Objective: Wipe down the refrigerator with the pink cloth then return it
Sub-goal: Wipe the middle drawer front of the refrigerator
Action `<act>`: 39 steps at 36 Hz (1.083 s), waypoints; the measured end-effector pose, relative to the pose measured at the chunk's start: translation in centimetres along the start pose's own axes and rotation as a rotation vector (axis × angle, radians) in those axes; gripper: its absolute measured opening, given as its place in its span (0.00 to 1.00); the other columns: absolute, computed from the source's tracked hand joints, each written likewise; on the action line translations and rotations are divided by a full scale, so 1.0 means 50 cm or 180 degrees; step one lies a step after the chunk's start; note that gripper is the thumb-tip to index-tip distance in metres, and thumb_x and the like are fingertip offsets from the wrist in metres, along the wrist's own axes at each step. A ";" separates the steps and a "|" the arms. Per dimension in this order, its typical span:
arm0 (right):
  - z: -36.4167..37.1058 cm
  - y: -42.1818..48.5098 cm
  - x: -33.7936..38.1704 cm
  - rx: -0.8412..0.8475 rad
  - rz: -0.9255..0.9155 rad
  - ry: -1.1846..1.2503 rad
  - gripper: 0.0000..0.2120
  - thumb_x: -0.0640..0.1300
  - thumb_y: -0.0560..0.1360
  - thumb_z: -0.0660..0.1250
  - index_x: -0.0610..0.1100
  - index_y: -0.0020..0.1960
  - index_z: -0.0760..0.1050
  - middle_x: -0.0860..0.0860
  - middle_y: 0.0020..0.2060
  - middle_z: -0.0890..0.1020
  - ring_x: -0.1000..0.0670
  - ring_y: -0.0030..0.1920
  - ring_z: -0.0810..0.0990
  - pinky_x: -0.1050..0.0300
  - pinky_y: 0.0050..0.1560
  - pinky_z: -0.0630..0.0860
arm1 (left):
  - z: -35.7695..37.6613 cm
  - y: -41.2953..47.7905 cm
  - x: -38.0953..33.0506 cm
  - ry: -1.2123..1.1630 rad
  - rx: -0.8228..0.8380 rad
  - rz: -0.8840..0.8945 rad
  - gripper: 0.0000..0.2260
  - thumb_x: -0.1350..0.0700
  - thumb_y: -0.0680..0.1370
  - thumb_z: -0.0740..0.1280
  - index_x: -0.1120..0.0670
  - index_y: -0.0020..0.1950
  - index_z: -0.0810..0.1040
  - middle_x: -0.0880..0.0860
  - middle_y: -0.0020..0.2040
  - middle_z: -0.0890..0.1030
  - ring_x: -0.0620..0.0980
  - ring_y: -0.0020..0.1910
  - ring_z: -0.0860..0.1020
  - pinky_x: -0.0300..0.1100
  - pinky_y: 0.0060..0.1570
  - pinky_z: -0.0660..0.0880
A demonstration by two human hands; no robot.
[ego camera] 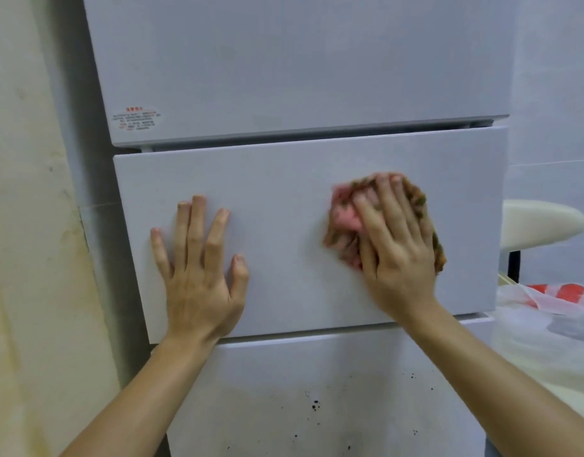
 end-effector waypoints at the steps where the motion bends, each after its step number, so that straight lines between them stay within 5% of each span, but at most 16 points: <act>1: -0.002 -0.030 0.008 0.0167 -0.0222 0.0014 0.21 0.42 0.86 0.59 0.47 0.78 0.70 0.43 0.80 0.67 0.43 0.82 0.63 0.40 0.79 0.61 | 0.003 -0.001 -0.010 0.0015 0.0029 0.0079 0.29 0.50 0.82 0.58 0.55 0.83 0.63 0.58 0.85 0.56 0.59 0.85 0.53 0.66 0.81 0.44; 7: -0.021 -0.178 -0.015 0.1045 -0.1332 0.0137 0.22 0.46 0.85 0.61 0.52 0.78 0.70 0.47 0.80 0.68 0.46 0.81 0.65 0.41 0.77 0.66 | 0.011 0.001 -0.037 -0.0041 0.0049 0.0153 0.29 0.49 0.81 0.59 0.55 0.82 0.64 0.57 0.85 0.57 0.58 0.85 0.54 0.65 0.81 0.46; 11: -0.036 -0.149 -0.067 0.1167 -0.1534 0.0159 0.21 0.50 0.86 0.60 0.52 0.79 0.69 0.46 0.80 0.67 0.46 0.81 0.64 0.45 0.80 0.61 | 0.010 0.001 -0.040 0.0000 0.0044 0.0209 0.29 0.49 0.81 0.59 0.56 0.82 0.65 0.58 0.85 0.58 0.59 0.85 0.55 0.65 0.81 0.46; 17: -0.064 0.031 -0.202 0.0143 0.0004 0.0130 0.21 0.49 0.87 0.59 0.44 0.78 0.71 0.39 0.78 0.69 0.38 0.80 0.65 0.37 0.79 0.61 | 0.021 0.002 -0.068 -0.0006 0.0083 0.0404 0.29 0.49 0.81 0.59 0.55 0.82 0.64 0.58 0.85 0.58 0.59 0.84 0.55 0.66 0.81 0.48; 21: -0.064 0.082 -0.260 -0.0404 0.1482 0.0324 0.25 0.51 0.86 0.57 0.48 0.82 0.63 0.44 0.83 0.60 0.43 0.83 0.56 0.52 0.83 0.49 | 0.021 -0.001 -0.068 0.0035 0.0024 0.0366 0.29 0.50 0.81 0.59 0.54 0.82 0.65 0.58 0.85 0.59 0.58 0.84 0.56 0.66 0.81 0.48; 23: -0.060 0.068 -0.247 -0.0539 0.1699 0.0210 0.25 0.50 0.86 0.56 0.47 0.82 0.62 0.43 0.83 0.60 0.42 0.83 0.56 0.54 0.83 0.48 | 0.020 -0.001 -0.069 0.0052 -0.0018 0.0354 0.28 0.50 0.81 0.59 0.54 0.82 0.65 0.58 0.84 0.59 0.58 0.84 0.56 0.66 0.81 0.48; 28: -0.056 -0.045 -0.188 -0.0422 0.1169 -0.0127 0.23 0.47 0.87 0.57 0.41 0.80 0.67 0.39 0.80 0.66 0.38 0.82 0.61 0.41 0.82 0.54 | 0.024 -0.001 -0.078 0.0008 -0.0063 0.0312 0.28 0.51 0.81 0.60 0.55 0.82 0.65 0.58 0.84 0.60 0.59 0.84 0.56 0.66 0.81 0.47; 35: -0.073 -0.219 -0.180 0.0604 -0.0059 -0.0252 0.27 0.52 0.85 0.58 0.51 0.83 0.61 0.41 0.82 0.62 0.40 0.83 0.58 0.35 0.80 0.58 | 0.020 0.001 -0.079 -0.0071 -0.0050 0.0265 0.28 0.51 0.81 0.59 0.56 0.82 0.66 0.58 0.84 0.59 0.59 0.84 0.55 0.65 0.81 0.46; 39: -0.078 -0.174 -0.203 0.0610 -0.0096 -0.0158 0.24 0.54 0.86 0.57 0.48 0.80 0.65 0.39 0.81 0.63 0.37 0.82 0.59 0.30 0.78 0.60 | 0.020 0.002 -0.077 -0.0070 -0.0007 0.0274 0.29 0.51 0.81 0.59 0.56 0.82 0.65 0.58 0.85 0.59 0.59 0.85 0.54 0.65 0.81 0.46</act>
Point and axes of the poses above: each hand's wrist, its own y-axis towards the middle knuckle, its own z-axis out of the palm, x = y × z, the point moved 7 cm from there along y, towards the middle knuckle
